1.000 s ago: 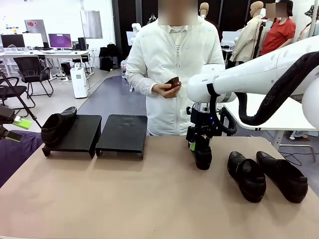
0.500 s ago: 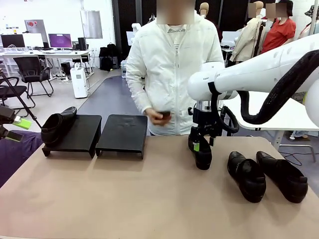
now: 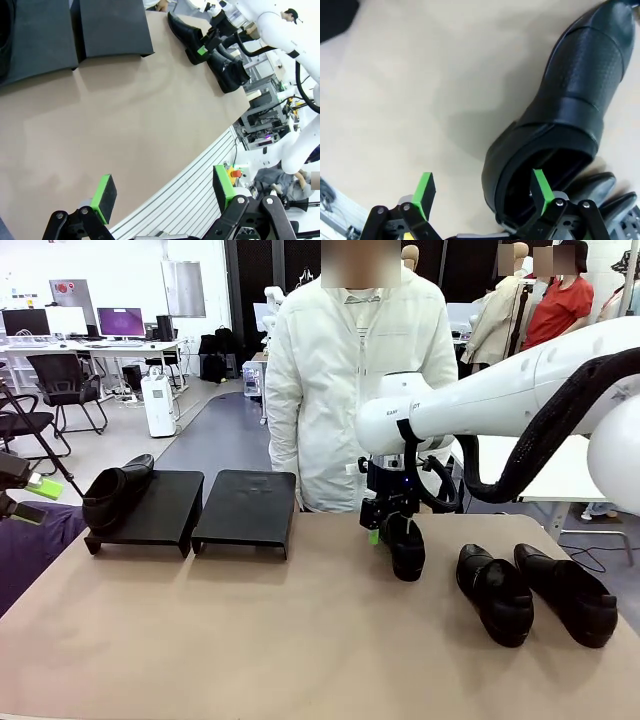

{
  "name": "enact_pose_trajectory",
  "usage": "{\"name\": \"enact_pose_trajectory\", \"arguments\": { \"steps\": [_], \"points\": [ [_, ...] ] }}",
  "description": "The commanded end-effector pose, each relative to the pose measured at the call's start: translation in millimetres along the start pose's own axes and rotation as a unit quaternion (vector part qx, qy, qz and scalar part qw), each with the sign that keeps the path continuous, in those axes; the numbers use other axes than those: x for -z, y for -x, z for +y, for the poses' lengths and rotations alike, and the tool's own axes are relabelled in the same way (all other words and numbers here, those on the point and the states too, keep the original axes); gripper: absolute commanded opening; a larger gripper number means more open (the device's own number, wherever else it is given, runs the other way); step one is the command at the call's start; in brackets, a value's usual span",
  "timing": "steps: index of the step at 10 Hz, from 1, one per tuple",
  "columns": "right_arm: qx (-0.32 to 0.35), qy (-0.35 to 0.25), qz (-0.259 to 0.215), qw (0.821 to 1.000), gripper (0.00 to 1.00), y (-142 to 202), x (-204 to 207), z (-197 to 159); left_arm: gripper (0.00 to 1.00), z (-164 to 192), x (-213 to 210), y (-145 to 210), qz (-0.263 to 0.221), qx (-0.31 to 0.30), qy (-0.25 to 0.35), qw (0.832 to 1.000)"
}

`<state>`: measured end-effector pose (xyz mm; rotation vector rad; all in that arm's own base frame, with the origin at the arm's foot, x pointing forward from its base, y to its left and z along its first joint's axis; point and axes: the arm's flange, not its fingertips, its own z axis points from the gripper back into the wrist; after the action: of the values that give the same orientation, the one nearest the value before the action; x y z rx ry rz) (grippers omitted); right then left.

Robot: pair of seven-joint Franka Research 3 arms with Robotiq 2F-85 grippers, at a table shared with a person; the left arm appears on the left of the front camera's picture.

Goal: Organize the shoes by placing them on the stand.
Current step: Pick up one Shoe and place it in the middle of the table.

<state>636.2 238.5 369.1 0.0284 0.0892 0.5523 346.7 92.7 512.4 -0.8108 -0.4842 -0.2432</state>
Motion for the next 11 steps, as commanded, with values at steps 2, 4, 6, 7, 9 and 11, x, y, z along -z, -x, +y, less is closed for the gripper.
{"name": "enact_pose_trajectory", "arguments": {
  "steps": [2,4,6,7,9,11],
  "points": [
    [0.044,0.021,-0.007,0.999,1.00,-12.2,16.4,-1.3,1.00,1.0,0.4,1.8,-0.008,0.010,0.005,1.000],
    [0.049,0.047,-0.010,0.998,0.43,-9.7,19.0,0.1,1.00,1.0,0.4,1.8,-0.008,0.010,0.005,1.000],
    [0.054,0.043,-0.007,0.998,0.00,-10.1,19.9,0.0,1.00,1.0,0.4,1.8,-0.008,0.010,0.005,1.000],
    [0.057,0.048,-0.007,0.997,0.00,-9.8,18.0,-0.6,1.00,1.0,0.4,1.8,-0.008,0.010,0.005,1.000],
    [0.060,0.049,-0.014,0.997,0.00,-8.2,17.4,-1.5,1.00,1.0,0.4,1.8,-0.008,0.010,0.005,1.000],
    [0.066,0.058,-0.022,0.996,0.00,-6.4,16.7,-3.9,1.00,1.0,0.4,1.8,-0.008,0.010,0.005,1.000]
  ]
}}
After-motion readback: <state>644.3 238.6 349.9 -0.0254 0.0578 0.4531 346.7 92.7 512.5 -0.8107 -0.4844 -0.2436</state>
